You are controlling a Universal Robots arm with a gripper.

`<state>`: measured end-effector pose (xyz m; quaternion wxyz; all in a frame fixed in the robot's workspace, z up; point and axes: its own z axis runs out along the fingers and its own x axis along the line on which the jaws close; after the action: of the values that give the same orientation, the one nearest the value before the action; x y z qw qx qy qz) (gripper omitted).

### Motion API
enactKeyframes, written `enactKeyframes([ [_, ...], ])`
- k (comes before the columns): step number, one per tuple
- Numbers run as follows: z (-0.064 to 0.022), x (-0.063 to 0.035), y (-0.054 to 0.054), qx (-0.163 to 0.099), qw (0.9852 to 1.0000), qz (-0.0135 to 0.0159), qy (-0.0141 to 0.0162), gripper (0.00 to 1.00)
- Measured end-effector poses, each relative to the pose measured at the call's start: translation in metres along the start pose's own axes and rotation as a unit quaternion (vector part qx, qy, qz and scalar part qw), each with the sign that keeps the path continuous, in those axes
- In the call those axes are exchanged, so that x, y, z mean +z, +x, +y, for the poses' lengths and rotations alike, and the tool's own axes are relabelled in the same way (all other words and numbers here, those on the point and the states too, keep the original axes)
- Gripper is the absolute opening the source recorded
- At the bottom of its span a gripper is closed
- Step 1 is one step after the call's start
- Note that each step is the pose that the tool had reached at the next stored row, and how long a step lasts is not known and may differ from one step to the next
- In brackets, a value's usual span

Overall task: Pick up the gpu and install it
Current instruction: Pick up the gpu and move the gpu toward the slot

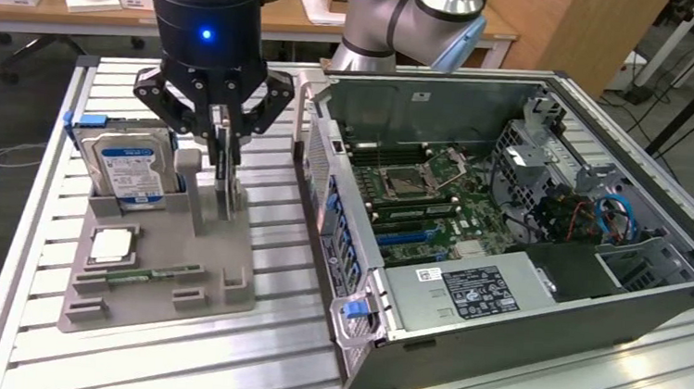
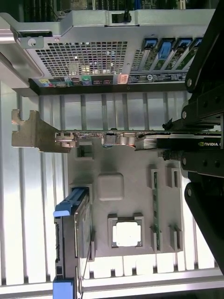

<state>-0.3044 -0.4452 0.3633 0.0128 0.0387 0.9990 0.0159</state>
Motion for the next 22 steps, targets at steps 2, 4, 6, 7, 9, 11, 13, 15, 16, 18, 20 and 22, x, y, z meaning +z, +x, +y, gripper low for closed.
enactKeyframes([
  [2, 0.0000, -0.0016, 0.000, 0.000, 1.0000, 0.0000, 0.0000, 0.26],
  [4, 0.0001, -0.0033, 0.000, 0.000, 1.0000, 0.0000, 0.0000, 0.26],
  [6, 0.0001, -0.0049, 0.000, 0.000, 1.0000, 0.0000, 0.0000, 0.26],
  [7, 0.0002, -0.0057, 0.000, 0.000, 1.0000, 0.0000, 0.0000, 0.26],
  [9, 0.0002, -0.0073, 0.000, 0.000, 1.0000, 0.0000, 0.0000, 0.26],
  [11, 0.0003, -0.0088, 0.000, 0.000, 1.0000, 0.0000, 0.0000, 0.26],
  [13, 0.0003, -0.0104, 0.000, 0.000, 1.0000, 0.0000, 0.0000, 0.26],
  [15, 0.0004, -0.0118, 0.000, 0.000, 1.0000, 0.0000, 0.0000, 0.26],
  [16, 0.0004, -0.0125, 0.000, 0.000, 1.0000, 0.0000, 0.0000, 0.26],
  [18, 0.0004, -0.0137, 0.000, 0.000, 1.0000, 0.0000, 0.0000, 0.26],
  [20, 0.0005, -0.0150, 0.000, 0.000, 1.0000, 0.0000, 0.0000, 0.26],
  [22, 0.0005, -0.0161, 0.000, 0.000, 1.0000, 0.0000, 0.0000, 0.26],
])
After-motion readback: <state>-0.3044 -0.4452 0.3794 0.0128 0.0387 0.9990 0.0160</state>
